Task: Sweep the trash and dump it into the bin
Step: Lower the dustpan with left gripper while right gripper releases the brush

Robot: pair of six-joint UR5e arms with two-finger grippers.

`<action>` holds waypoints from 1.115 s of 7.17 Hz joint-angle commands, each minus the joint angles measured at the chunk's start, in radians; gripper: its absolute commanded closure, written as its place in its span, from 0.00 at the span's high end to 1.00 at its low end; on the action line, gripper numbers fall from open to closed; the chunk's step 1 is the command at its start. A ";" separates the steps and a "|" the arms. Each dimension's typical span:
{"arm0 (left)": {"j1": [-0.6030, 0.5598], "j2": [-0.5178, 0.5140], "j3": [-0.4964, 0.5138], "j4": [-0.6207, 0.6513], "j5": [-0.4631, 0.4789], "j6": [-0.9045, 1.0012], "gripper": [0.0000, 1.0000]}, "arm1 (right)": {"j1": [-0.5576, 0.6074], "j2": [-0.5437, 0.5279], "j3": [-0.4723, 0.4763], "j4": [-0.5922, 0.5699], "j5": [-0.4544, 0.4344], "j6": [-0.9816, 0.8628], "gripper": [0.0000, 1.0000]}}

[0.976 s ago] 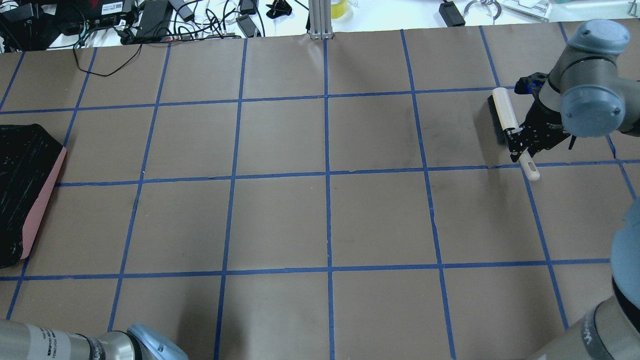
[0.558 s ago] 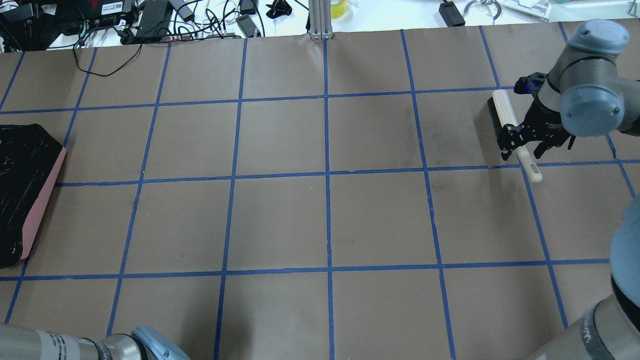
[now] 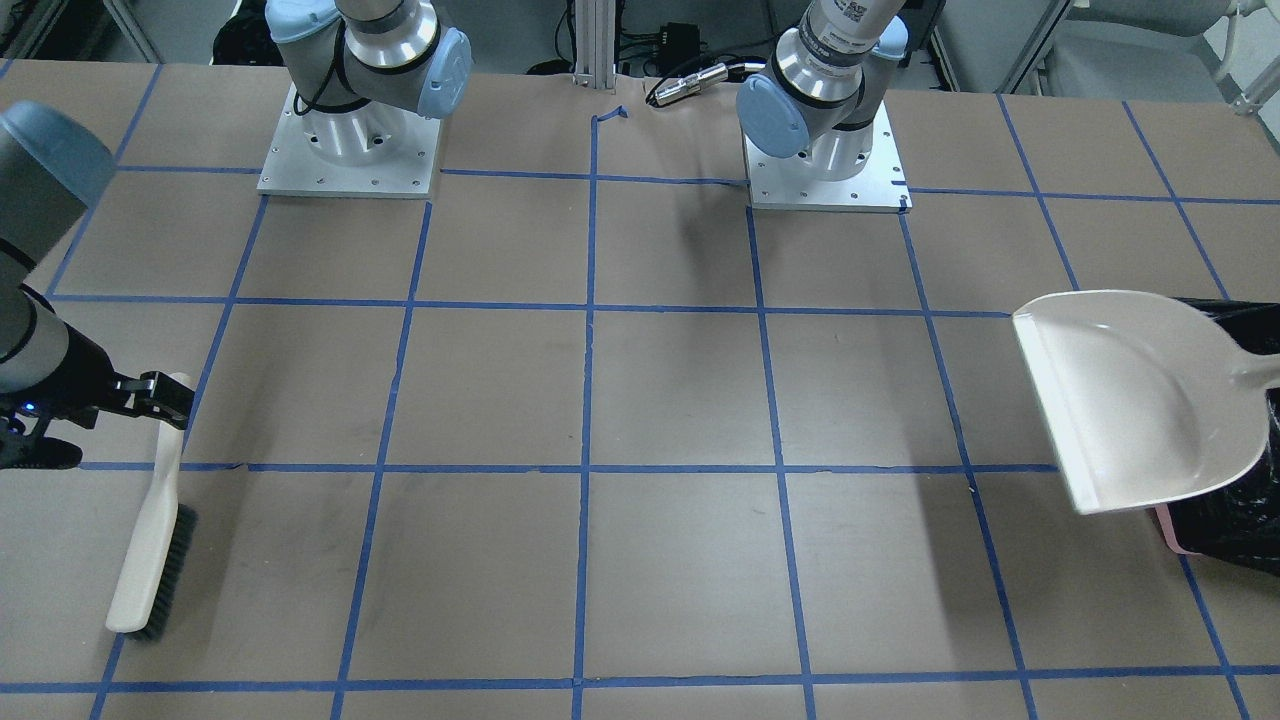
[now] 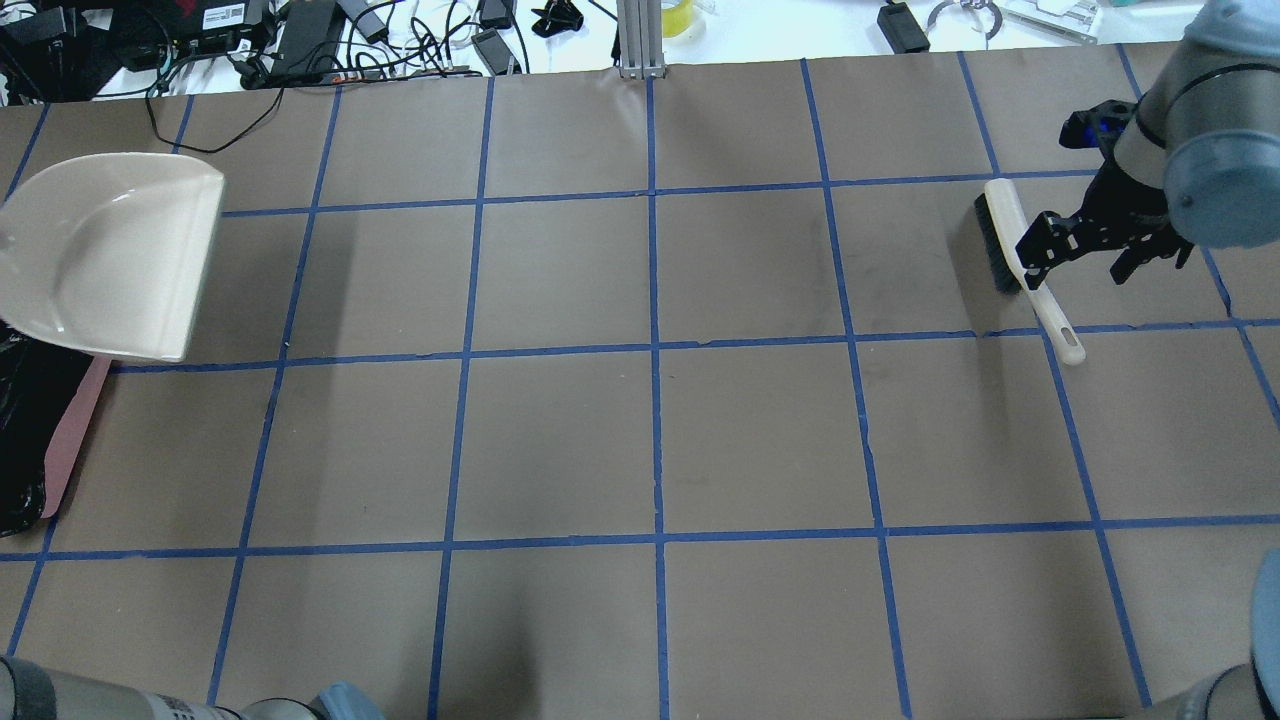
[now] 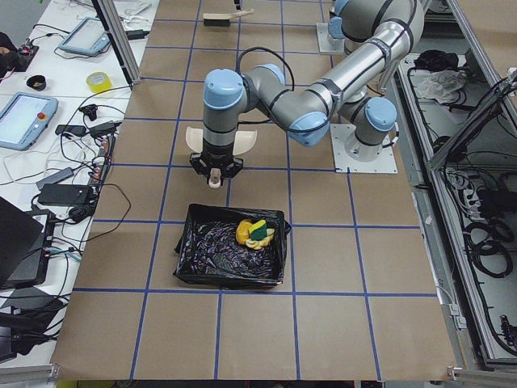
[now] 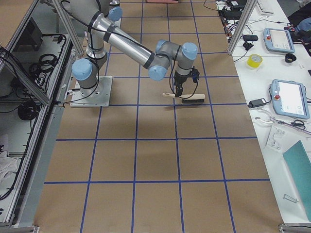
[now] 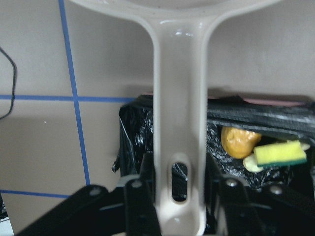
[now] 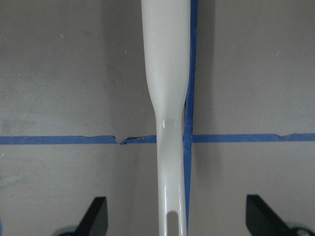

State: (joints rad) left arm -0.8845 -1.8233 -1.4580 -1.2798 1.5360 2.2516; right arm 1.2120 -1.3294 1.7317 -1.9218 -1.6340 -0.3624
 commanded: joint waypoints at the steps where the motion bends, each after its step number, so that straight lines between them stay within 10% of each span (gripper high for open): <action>1: -0.169 -0.049 -0.076 0.028 -0.008 -0.244 0.00 | 0.011 -0.155 -0.105 0.169 0.034 0.011 1.00; 8: -0.386 -0.261 -0.147 0.339 0.000 -0.378 0.00 | 0.398 -0.255 -0.149 0.254 0.026 0.316 1.00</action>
State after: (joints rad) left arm -1.2527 -2.0809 -1.5883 -0.9733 1.5376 1.8820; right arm 1.5554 -1.5765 1.5853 -1.6641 -1.6203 -0.0702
